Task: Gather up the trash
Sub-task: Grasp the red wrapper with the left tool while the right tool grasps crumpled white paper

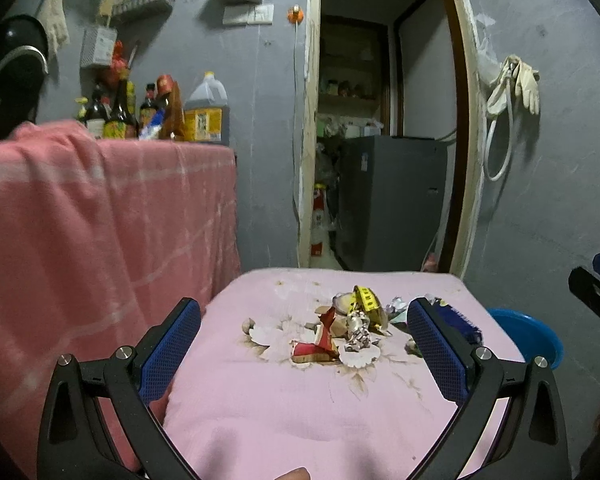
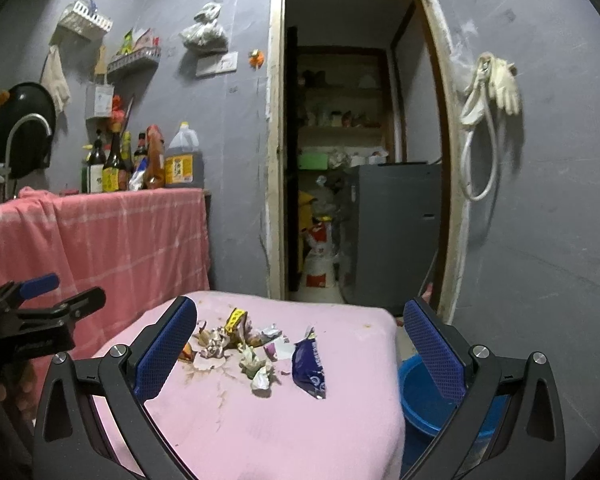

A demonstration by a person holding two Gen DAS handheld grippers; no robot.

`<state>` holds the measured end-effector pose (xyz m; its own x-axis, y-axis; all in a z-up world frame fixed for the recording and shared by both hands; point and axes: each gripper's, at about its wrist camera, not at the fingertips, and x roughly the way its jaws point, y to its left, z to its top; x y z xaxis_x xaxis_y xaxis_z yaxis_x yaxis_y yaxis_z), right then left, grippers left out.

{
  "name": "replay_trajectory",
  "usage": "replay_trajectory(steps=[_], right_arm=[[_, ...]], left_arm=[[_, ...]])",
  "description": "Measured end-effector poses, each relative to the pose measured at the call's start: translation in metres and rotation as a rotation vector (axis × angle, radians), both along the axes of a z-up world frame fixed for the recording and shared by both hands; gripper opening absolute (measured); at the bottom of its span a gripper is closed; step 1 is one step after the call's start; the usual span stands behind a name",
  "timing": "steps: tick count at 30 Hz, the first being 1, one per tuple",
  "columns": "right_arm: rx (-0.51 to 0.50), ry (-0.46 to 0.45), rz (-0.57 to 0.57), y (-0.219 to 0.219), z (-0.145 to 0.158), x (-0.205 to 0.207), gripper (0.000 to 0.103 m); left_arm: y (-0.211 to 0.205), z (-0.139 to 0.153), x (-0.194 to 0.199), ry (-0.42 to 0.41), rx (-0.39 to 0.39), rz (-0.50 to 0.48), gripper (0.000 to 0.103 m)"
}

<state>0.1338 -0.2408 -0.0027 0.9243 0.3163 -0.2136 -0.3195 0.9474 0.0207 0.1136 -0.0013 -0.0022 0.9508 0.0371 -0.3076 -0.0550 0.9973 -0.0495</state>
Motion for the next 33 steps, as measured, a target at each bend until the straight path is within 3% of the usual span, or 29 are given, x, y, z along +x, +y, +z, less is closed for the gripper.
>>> replay_trajectory(steps=[8,11,19,26,27,31,33], right_arm=[[-0.033,0.119,0.134,0.023,-0.029,0.044,0.103],[-0.054,0.179,0.179,0.034,-0.042,0.062,0.096],[-0.121,0.351,0.258,0.058,-0.073,0.102,0.073],[-0.124,0.493,0.264,0.065,-0.099,0.125,0.049],[-0.123,0.500,0.266,0.065,-0.101,0.127,0.046],[-0.117,0.506,0.278,0.063,-0.103,0.124,0.028],[-0.112,0.503,0.286,0.063,-0.102,0.123,0.025]], left_arm=[[0.017,-0.047,0.066,0.154,-0.033,-0.044,0.101],[0.025,-0.056,0.080,0.194,-0.062,-0.057,0.099],[0.034,-0.089,0.127,0.374,-0.126,-0.137,0.069],[0.032,-0.102,0.141,0.470,-0.162,-0.186,0.052],[0.032,-0.104,0.144,0.490,-0.172,-0.193,0.045],[0.033,-0.103,0.144,0.494,-0.182,-0.197,0.036],[0.035,-0.099,0.142,0.493,-0.194,-0.201,0.029]])
